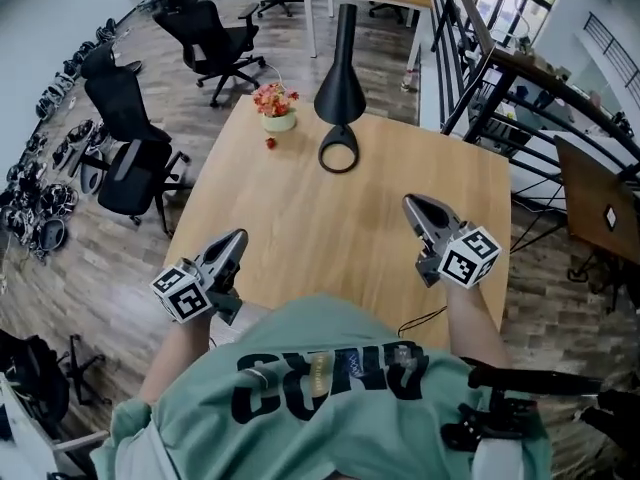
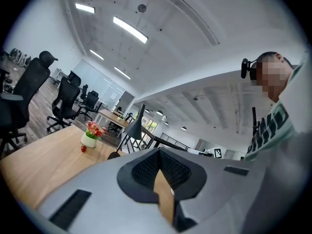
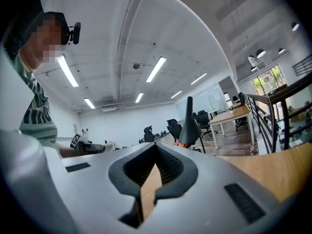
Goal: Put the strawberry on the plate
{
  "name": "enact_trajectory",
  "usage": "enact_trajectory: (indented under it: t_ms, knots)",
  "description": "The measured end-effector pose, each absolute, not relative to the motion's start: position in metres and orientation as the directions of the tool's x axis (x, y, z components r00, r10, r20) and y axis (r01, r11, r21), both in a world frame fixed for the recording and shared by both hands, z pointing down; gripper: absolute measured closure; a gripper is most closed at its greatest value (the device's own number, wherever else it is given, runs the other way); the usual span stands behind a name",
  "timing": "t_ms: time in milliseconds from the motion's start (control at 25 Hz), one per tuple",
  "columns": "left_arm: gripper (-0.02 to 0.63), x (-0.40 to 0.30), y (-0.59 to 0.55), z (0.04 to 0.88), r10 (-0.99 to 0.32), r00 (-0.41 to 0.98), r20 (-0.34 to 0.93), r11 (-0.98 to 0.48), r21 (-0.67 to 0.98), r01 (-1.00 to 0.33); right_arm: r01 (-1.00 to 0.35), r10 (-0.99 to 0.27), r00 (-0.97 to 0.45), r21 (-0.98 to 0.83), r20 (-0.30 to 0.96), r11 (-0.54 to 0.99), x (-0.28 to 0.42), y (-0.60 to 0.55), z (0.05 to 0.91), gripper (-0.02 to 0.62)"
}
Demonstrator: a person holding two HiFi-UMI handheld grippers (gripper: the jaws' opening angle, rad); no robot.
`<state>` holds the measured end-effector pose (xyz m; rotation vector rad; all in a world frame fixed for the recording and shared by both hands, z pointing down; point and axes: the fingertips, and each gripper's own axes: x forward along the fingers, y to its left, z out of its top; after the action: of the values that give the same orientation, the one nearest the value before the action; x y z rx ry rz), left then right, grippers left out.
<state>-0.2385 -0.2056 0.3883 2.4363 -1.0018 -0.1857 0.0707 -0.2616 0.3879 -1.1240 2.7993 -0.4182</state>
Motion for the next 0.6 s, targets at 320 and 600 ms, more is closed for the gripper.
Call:
enact_trajectory:
  t_ms: [320, 600]
  knots:
    - [0.603, -0.228, -0.203, 0.377, -0.713, 0.697, 0.079, -0.596, 0.455, -0.661, -0.615, -0.649, -0.760, -0.309, -0.012, 0.726, 0.066, -0.267, 0.400, 0.591]
    - [0.603, -0.276, -0.231, 0.396, -0.674, 0.737, 0.055, -0.623, 0.493, -0.607, -0.654, -0.678, -0.734, -0.308, 0.039, 0.691, 0.019, -0.284, 0.408, 0.591]
